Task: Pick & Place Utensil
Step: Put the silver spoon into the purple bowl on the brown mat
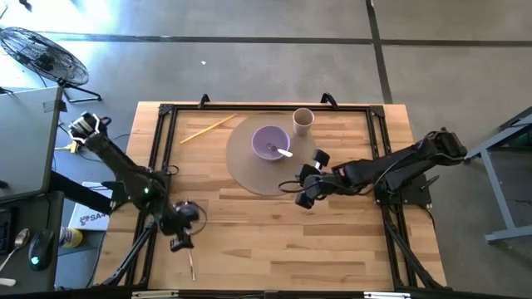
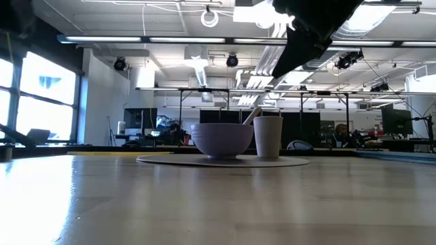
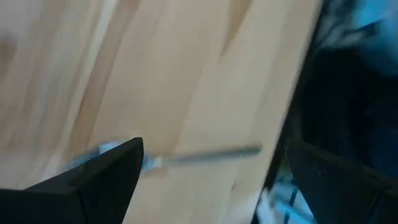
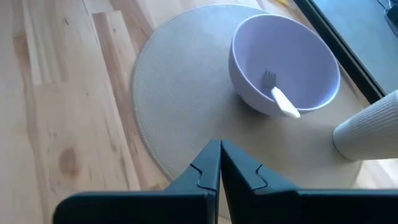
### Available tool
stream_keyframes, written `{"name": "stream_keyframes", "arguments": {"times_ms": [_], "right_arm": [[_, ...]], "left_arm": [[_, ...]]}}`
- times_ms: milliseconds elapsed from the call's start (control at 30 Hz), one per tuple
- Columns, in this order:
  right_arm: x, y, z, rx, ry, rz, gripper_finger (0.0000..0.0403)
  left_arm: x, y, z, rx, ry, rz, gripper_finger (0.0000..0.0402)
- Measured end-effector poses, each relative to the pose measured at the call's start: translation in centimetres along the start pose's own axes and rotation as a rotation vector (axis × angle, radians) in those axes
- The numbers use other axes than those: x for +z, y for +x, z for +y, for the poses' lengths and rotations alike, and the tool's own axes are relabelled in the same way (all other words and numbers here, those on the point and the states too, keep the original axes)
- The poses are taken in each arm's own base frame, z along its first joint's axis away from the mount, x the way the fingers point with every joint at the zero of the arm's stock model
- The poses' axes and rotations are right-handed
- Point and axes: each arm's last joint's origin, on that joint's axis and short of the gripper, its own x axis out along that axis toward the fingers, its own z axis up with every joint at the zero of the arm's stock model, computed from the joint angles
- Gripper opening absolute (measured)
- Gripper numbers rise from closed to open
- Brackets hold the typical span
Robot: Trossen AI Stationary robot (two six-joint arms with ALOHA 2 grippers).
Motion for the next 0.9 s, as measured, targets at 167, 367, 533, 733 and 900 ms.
{"name": "stream_keyframes", "arguments": {"times_ms": [167,367,533,733,900], "right_arm": [[-0.1,0.5,-0.5,-0.013,0.004,0.003,0.0004],[0.3,0.6,-0.7,-0.009,0.02,-0.021,0.0001],[0.5,0.7,-0.7,0.017,0.017,-0.022,0.0004],[0.5,0.7,-0.7,0.024,0.021,-0.027,0.0001],[0.5,0.7,-0.7,0.031,0.021,-0.024,0.0006]], "left_arm": [[-1.1,2.5,0.1,0.102,-0.004,0.151,0.0387],[-1.7,4.3,1.9,0.274,0.009,0.249,0.0387],[-1.6,4.3,2.2,0.324,0.101,0.207,0.0387],[-1.0,4.3,2.3,0.384,0.203,0.039,0.0387],[0.1,4.3,2.7,0.442,0.219,-0.072,0.0387]]}}
